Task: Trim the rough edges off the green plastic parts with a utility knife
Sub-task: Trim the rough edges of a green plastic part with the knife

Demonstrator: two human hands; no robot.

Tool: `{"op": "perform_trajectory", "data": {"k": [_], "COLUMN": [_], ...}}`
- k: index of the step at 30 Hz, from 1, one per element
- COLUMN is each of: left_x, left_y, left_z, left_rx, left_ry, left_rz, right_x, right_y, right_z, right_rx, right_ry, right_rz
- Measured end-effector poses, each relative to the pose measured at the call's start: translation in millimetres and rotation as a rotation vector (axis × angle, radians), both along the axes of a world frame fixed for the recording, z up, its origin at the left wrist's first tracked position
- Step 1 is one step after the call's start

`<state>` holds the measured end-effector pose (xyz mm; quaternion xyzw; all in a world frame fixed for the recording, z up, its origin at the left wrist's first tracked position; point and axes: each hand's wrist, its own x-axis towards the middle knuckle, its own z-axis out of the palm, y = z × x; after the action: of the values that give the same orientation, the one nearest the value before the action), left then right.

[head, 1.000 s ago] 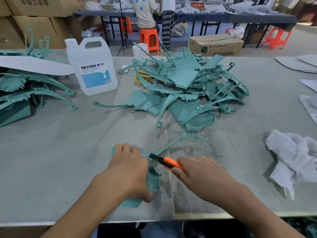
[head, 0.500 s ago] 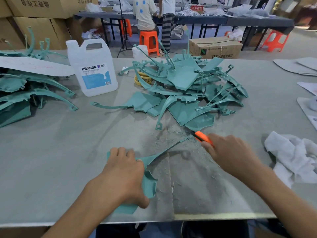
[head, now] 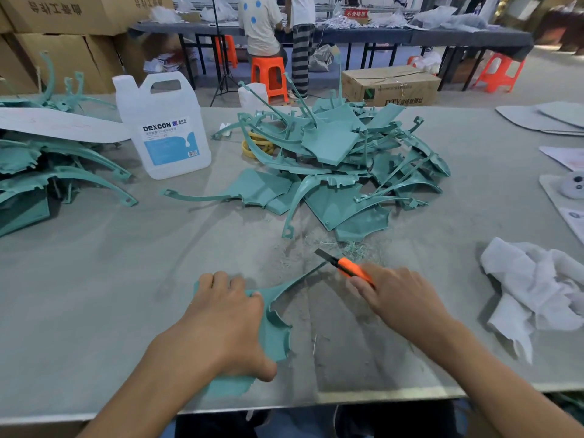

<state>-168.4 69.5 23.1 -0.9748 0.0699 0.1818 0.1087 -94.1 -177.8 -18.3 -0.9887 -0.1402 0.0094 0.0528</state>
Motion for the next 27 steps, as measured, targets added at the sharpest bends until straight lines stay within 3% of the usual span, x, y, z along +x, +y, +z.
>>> {"op": "perform_trajectory", "data": {"k": [3, 7, 12, 16, 22, 25, 27], "left_x": [2, 1, 1, 3, 7, 6, 1], "left_y": [-5, -3, -4, 6, 39, 50, 47], "left_z": [1, 1, 0, -6, -16, -14, -6], "left_rx": [0.014, 0.044, 0.005, -0.078, -0.298, -0.209, -0.093], "left_ry": [0.019, 0.019, 0.046, 0.033, 0.077, 0.056, -0.045], "left_rz": [0.003, 0.0, 0.003, 0.007, -0.02, 0.0, 0.008], "right_x": [-9, -20, -2, 2, 21, 26, 24], "right_y": [8, 15, -6, -5, 11, 22, 32], "right_z": [-5, -7, 1, -2, -4, -12, -19], "right_rx": [-0.017, 0.044, -0.088, 0.376, 0.828, 0.947, 0.963], "right_ry": [-0.081, 0.03, -0.159, -0.203, 0.13, 0.283, 0.275], "right_rz": [0.043, 0.165, 0.0, -0.086, -0.176, -0.18, -0.169]}}
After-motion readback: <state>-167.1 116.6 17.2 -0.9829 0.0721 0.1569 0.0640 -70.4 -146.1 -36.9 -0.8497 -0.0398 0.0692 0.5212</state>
